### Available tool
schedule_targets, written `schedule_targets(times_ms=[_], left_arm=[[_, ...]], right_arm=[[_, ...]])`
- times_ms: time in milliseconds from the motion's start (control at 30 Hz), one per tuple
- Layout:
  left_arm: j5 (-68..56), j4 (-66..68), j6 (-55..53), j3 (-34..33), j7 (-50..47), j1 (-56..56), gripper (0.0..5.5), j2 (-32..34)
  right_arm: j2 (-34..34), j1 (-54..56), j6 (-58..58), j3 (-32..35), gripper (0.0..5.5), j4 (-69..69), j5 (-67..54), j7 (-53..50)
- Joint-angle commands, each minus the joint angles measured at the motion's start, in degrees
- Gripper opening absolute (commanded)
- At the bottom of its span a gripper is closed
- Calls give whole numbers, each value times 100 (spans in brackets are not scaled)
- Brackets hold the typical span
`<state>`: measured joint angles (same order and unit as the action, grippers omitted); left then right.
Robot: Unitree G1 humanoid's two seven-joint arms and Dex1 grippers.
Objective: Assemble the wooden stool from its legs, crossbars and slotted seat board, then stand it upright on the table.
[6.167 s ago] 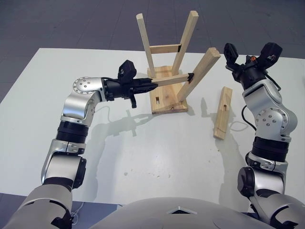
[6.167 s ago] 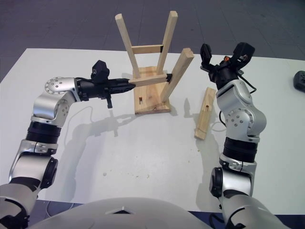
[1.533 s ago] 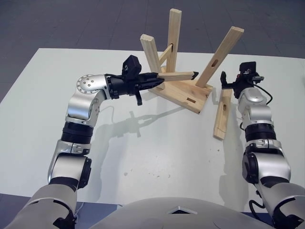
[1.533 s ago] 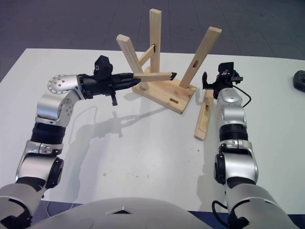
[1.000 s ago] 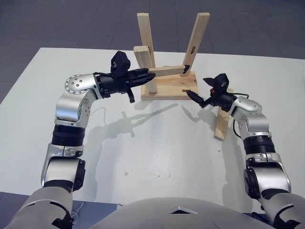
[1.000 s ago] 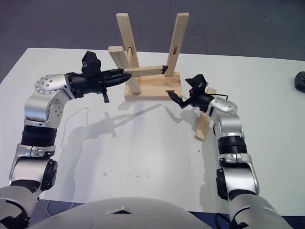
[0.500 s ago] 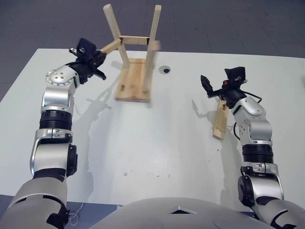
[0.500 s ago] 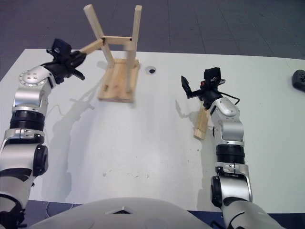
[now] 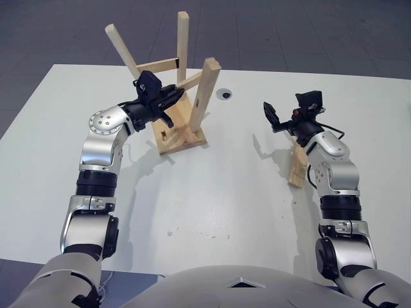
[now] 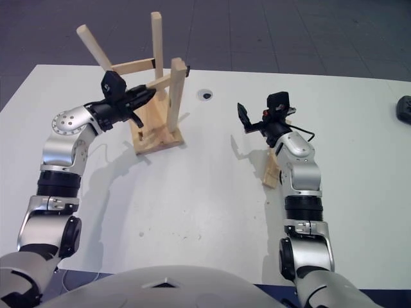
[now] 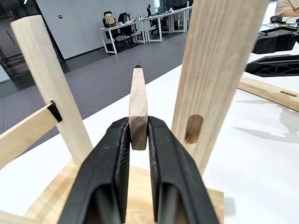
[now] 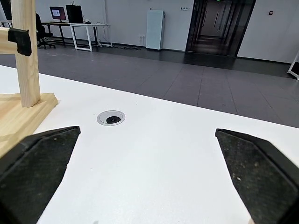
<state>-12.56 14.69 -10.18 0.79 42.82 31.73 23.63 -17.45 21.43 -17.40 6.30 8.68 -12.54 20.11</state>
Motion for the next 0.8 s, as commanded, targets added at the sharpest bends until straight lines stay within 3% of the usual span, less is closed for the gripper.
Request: schedule_targets(times_ms=[33,300,467,800], left_arm=[[102,-214,-72,6,-151,-103,43,29],[-475,-1293,-525,-486,-693,-422,43,-147],[-770,-1725,-942,-739,-732,-721,43,60],[-912,-2182,-1158,-988,-309,-1748,43,692]], right_arm=[[138,316,148,-250,540,336,225,-37],[572,1379,560,-309,540,1554,545,-589],[1009,1289,73,-567,540,582,-174,258],[640,523,-321,-475,540,-226,-128,227]])
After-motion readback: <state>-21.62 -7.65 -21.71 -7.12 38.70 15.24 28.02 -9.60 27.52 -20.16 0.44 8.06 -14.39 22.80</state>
